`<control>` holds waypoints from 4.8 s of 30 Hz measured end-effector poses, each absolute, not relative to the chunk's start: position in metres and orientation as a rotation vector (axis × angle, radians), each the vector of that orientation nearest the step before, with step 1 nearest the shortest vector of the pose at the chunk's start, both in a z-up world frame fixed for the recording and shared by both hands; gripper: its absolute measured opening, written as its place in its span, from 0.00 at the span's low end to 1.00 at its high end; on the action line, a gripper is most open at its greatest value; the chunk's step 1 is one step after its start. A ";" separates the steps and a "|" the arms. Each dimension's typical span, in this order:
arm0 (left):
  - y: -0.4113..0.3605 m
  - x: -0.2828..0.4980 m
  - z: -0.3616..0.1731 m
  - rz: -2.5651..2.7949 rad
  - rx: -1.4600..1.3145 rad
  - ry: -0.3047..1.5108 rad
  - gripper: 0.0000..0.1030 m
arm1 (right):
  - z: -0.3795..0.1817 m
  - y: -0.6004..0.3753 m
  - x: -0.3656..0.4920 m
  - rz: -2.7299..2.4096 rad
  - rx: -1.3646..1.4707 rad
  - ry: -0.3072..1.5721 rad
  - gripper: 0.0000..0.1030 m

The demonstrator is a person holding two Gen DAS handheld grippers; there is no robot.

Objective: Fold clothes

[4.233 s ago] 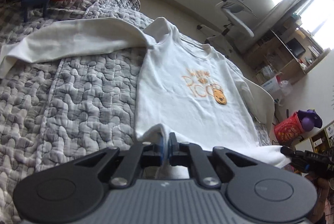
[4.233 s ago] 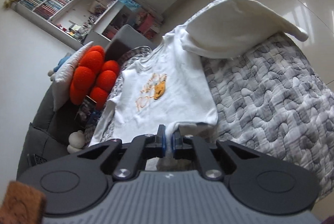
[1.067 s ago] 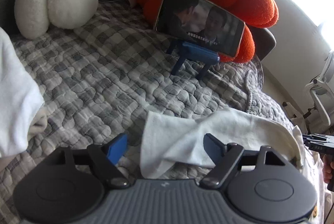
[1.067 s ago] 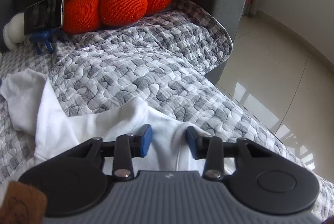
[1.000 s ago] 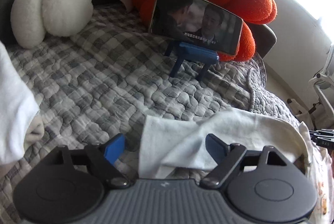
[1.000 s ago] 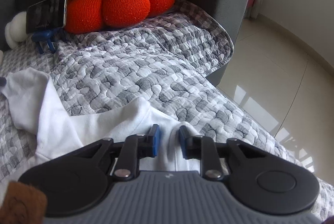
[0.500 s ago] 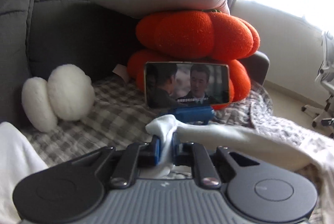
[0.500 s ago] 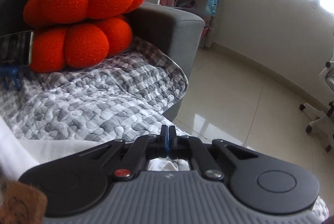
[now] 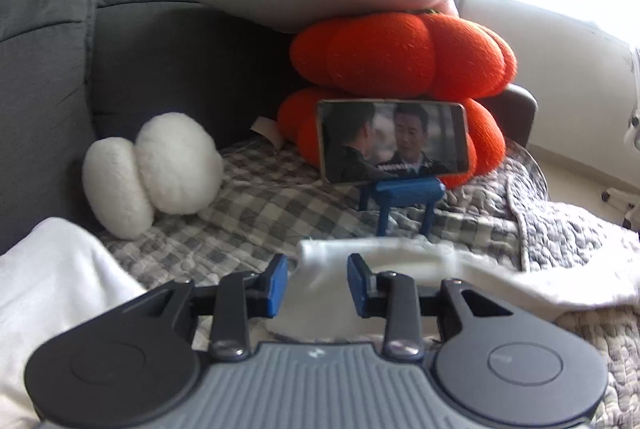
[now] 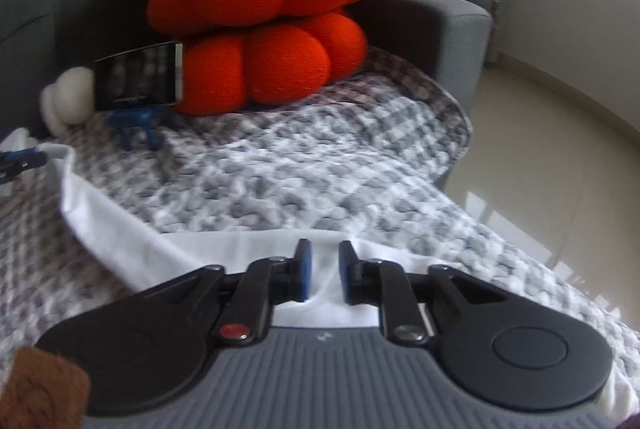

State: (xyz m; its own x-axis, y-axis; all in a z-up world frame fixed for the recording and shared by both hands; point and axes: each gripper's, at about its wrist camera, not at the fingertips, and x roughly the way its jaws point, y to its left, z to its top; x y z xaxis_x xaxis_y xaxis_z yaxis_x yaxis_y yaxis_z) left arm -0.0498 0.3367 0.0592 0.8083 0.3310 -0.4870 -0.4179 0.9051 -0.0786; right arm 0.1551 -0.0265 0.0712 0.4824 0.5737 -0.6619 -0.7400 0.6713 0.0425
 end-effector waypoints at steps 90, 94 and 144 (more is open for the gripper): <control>0.341 -0.111 0.033 0.224 -0.587 0.734 0.62 | 0.093 0.037 0.092 0.855 -0.120 0.771 0.49; 0.341 -0.109 0.031 0.243 -0.548 0.756 0.30 | 0.112 -0.013 0.122 0.827 0.181 0.942 0.49; 0.351 -0.044 0.037 0.481 -0.168 0.582 0.04 | 0.035 0.051 0.185 0.511 -0.583 0.618 0.06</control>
